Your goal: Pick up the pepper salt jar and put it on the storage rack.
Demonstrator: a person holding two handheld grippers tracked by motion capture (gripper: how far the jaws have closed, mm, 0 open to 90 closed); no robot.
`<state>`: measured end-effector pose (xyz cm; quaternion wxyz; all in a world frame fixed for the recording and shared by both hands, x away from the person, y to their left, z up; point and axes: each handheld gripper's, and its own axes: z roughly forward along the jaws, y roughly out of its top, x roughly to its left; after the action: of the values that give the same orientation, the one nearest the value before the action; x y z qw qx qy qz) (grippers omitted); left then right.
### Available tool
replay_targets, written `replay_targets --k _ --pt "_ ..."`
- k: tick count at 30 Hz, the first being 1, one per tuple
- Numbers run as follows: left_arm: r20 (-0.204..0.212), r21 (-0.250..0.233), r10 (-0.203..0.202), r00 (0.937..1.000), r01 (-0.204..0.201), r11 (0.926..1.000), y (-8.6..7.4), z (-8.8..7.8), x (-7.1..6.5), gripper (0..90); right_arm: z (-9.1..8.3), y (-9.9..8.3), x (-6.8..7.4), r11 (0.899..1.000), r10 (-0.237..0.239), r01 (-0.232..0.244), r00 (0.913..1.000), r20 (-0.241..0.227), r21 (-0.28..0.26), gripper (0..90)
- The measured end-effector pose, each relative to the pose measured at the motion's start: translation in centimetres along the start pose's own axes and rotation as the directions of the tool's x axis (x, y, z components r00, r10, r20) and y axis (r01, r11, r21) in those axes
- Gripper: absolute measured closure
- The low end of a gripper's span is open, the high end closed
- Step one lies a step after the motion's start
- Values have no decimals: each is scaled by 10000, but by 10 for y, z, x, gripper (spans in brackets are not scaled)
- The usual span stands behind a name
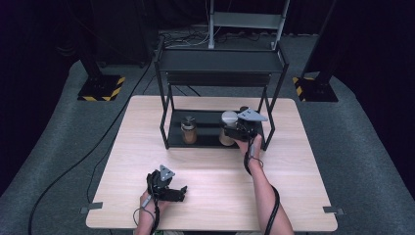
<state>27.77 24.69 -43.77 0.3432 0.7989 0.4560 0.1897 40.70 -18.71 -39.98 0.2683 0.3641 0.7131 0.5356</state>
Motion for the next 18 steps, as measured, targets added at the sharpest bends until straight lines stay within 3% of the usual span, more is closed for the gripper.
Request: replay_targets --k 18 --pt "13 1 22 10000 -22 10000 0 0 0 0 15 2 4 9999 -23 26 9998 -218 121 329"
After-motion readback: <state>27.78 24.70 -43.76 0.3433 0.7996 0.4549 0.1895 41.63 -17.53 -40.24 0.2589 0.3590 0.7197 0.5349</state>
